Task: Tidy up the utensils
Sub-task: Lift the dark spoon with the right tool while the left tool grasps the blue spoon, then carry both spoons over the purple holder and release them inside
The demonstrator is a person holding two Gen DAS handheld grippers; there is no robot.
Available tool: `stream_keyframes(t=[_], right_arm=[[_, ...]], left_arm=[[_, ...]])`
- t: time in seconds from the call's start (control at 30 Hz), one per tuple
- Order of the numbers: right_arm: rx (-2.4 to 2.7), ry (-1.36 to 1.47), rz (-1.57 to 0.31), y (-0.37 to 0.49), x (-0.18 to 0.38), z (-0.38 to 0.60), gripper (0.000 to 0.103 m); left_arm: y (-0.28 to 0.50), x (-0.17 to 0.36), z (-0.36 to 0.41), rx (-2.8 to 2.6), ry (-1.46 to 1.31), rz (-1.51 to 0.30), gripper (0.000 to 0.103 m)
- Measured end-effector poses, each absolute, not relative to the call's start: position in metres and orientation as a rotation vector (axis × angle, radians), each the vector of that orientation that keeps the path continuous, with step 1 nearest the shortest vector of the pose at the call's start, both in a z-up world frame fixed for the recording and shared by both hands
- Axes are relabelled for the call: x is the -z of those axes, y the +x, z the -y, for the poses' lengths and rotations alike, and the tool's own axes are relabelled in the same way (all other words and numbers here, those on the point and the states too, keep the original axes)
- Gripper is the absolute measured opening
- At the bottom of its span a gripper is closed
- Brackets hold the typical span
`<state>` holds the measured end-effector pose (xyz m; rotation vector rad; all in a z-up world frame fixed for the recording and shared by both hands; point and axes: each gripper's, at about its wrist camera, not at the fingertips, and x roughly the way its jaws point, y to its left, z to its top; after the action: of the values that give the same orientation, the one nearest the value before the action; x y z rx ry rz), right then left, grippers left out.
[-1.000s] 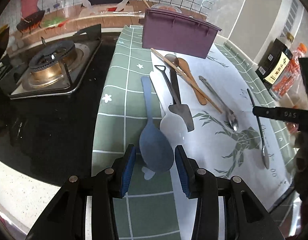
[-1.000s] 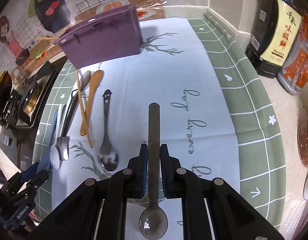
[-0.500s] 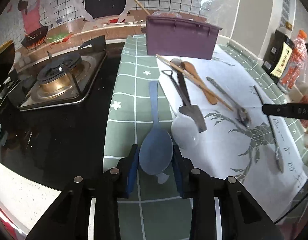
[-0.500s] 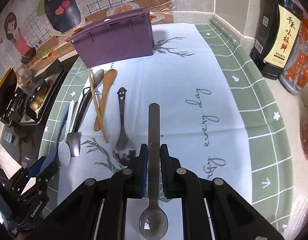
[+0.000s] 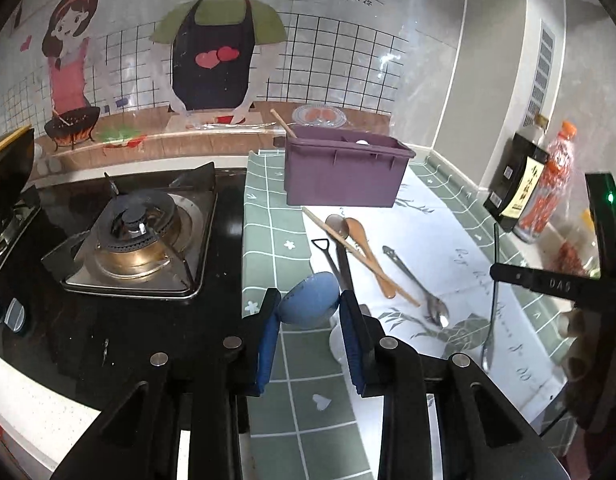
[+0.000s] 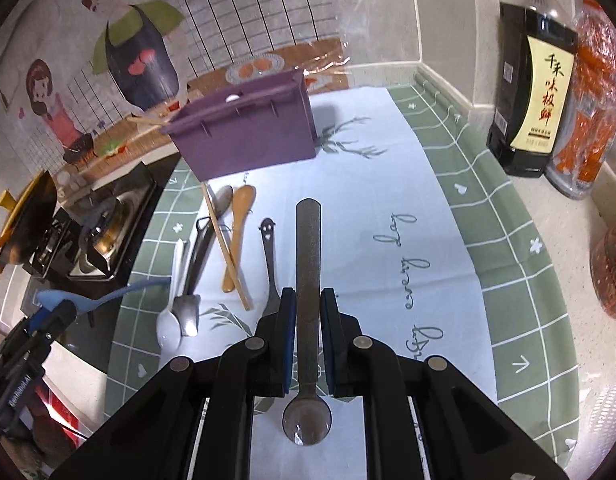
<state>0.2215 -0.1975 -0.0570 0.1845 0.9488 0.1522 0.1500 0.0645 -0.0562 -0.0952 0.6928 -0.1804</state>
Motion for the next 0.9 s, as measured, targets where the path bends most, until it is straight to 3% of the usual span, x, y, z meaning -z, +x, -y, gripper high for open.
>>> stream_keyframes(t=[0.37, 0.53, 0.9], right_arm=[[-0.176, 0.182, -0.894, 0.218, 0.038, 0.19, 0.012], [-0.173, 0.177, -0.85, 0.218, 0.022, 0.187, 0.011], [-0.202, 0.105, -0.795, 0.222, -0.015, 0.176, 0.012]], left_arm=[[0.157, 0.046, -0.072, 0.204, -0.136, -0.724, 0.03], [0.162, 0.032, -0.072, 0.215, -0.129, -0.721, 0.014], [0.167, 0.004, -0.079, 0.23, -0.17, -0.657, 0.004]])
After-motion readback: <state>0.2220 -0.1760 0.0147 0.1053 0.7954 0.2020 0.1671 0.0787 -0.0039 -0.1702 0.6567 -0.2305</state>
